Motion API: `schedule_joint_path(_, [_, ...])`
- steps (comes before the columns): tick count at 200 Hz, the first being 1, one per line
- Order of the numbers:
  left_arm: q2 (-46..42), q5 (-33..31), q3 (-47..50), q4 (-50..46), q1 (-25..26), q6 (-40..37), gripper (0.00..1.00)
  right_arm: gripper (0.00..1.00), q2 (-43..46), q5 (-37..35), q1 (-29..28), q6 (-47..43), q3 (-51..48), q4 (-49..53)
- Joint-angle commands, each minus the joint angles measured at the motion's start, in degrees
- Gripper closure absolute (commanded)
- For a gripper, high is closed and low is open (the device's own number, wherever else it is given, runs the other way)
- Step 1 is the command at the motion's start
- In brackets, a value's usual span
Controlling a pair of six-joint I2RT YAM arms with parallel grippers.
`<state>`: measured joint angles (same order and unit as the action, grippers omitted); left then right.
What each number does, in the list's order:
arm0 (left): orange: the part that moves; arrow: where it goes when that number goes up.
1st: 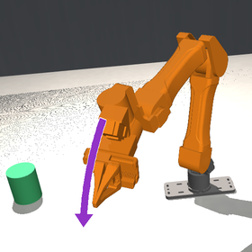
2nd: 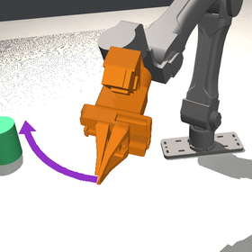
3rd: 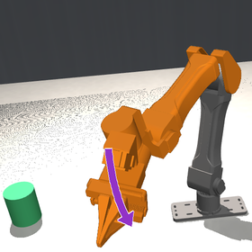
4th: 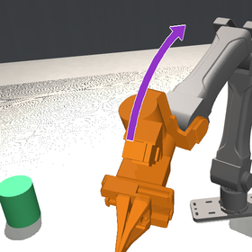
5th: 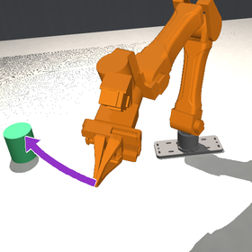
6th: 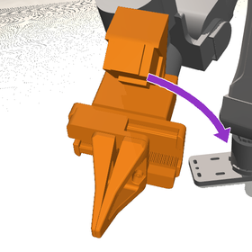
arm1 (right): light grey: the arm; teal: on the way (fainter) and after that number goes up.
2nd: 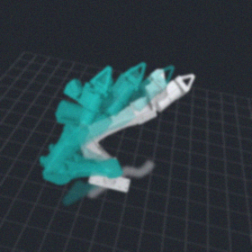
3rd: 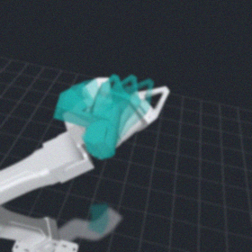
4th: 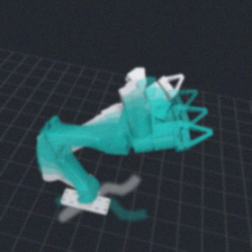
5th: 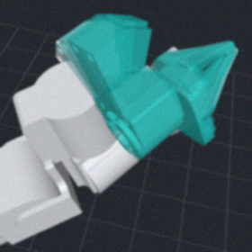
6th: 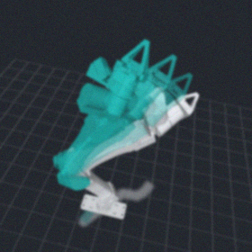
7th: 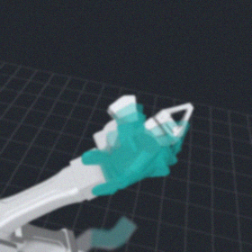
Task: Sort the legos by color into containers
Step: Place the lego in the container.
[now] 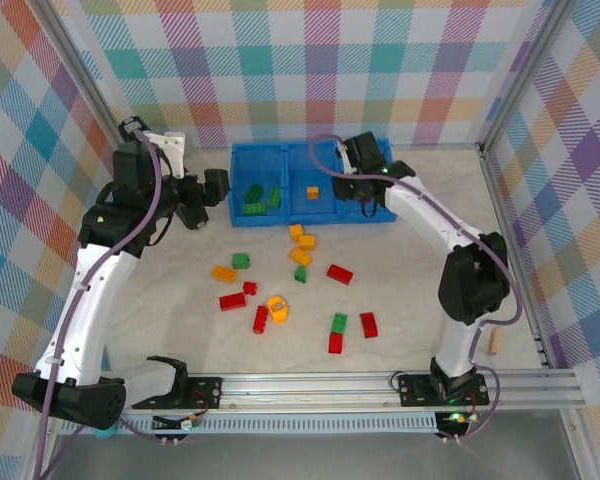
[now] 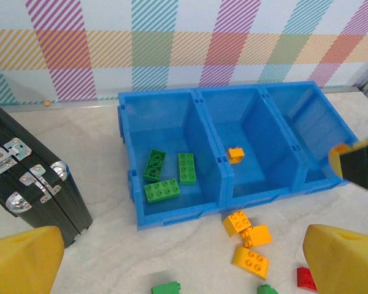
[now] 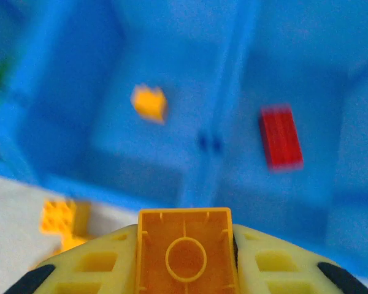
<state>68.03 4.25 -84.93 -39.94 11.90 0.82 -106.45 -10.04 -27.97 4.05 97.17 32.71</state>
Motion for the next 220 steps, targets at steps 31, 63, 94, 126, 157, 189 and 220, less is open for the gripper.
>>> schedule_joint_path(31, [0.6,-3.8,-1.4,-0.5,-1.1,-0.6,0.0,0.67,-14.5,-1.7,-1.6,-15.2,12.1,-5.7])
schedule_joint_path(63, [1.2,-3.6,-1.4,-0.5,-1.3,-0.6,0.0,0.65,-21.3,-0.4,-1.8,-18.2,17.9,-5.5])
schedule_joint_path(94, [1.5,-3.8,-0.9,-0.2,-1.4,-0.6,0.0,0.62,-25.5,0.3,-2.5,-20.9,20.4,-5.4])
schedule_joint_path(126, [1.4,-4.1,-0.7,-0.1,-1.4,-0.6,0.0,0.61,-28.2,0.3,-2.6,-21.2,21.8,-3.9])
schedule_joint_path(157, [1.5,-3.9,-0.6,0.1,-1.7,-0.3,0.0,0.57,-28.8,0.0,-3.1,-21.9,21.4,-2.5])
schedule_joint_path(189, [1.4,-3.6,-0.4,0.2,-1.9,-0.2,0.0,0.48,-27.3,0.7,-3.1,-23.1,20.7,-1.9])
schedule_joint_path(220, [1.0,-3.4,-0.3,0.3,-2.1,0.0,0.0,0.48,-23.1,3.4,-3.7,-24.3,21.0,0.0])
